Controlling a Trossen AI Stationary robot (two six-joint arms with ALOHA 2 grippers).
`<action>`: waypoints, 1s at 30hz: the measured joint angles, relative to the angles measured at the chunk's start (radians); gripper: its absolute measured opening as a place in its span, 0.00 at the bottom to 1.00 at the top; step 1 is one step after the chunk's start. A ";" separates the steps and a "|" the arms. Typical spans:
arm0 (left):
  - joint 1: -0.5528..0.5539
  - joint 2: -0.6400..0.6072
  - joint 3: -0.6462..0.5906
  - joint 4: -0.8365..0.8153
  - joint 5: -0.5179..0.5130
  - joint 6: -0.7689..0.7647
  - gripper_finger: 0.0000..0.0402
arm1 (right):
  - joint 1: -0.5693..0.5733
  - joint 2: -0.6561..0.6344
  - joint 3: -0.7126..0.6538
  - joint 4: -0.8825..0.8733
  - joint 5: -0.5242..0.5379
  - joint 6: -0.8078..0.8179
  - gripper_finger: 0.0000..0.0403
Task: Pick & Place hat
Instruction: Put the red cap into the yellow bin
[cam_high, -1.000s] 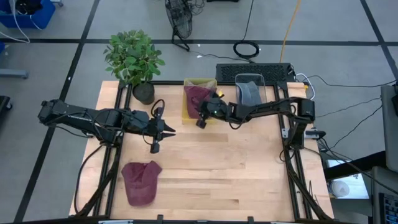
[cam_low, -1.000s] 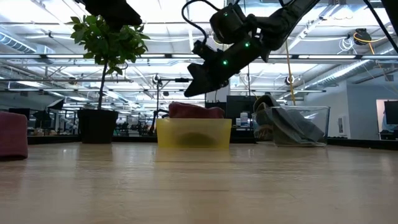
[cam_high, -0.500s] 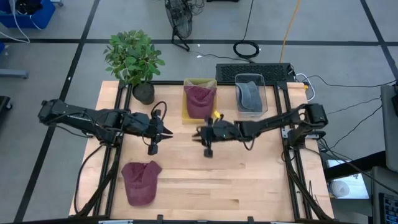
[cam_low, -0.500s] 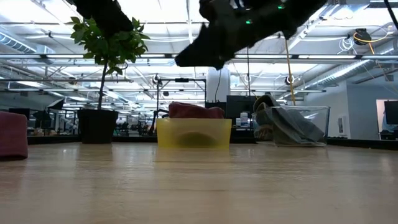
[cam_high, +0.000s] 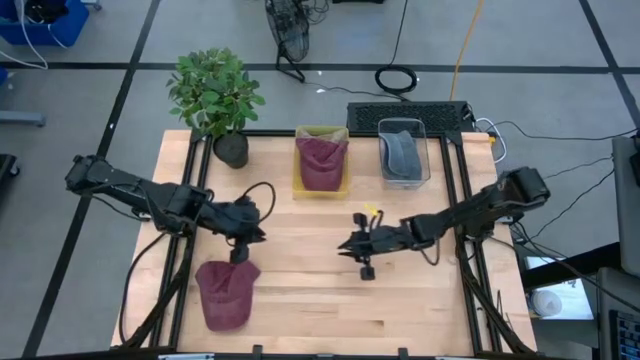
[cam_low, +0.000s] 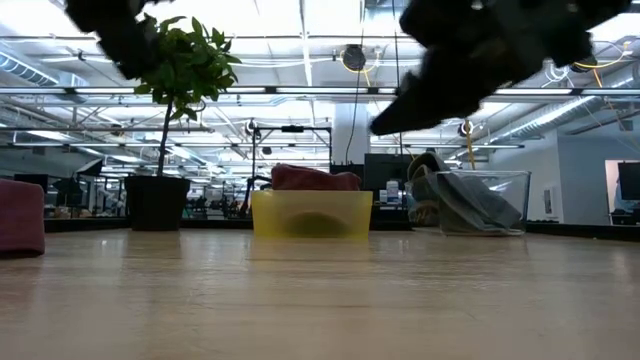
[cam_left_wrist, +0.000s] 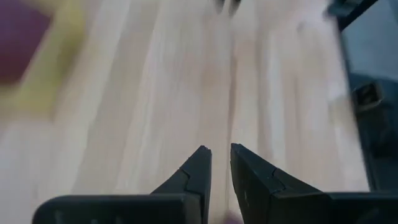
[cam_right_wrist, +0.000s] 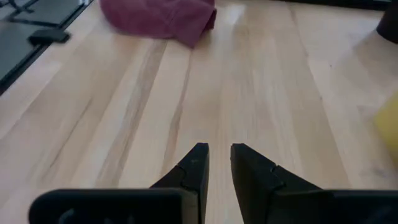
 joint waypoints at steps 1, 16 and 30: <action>-0.002 0.000 0.000 -0.043 0.000 -0.033 0.16 | 0.008 -0.025 -0.026 0.000 0.000 0.001 0.14; -0.121 0.175 0.000 -0.296 0.365 -0.403 0.57 | 0.026 -0.222 -0.420 0.490 0.048 0.022 0.14; -0.307 0.411 0.000 -0.281 0.487 -0.512 0.70 | 0.046 -0.221 -0.447 0.533 0.050 0.040 0.14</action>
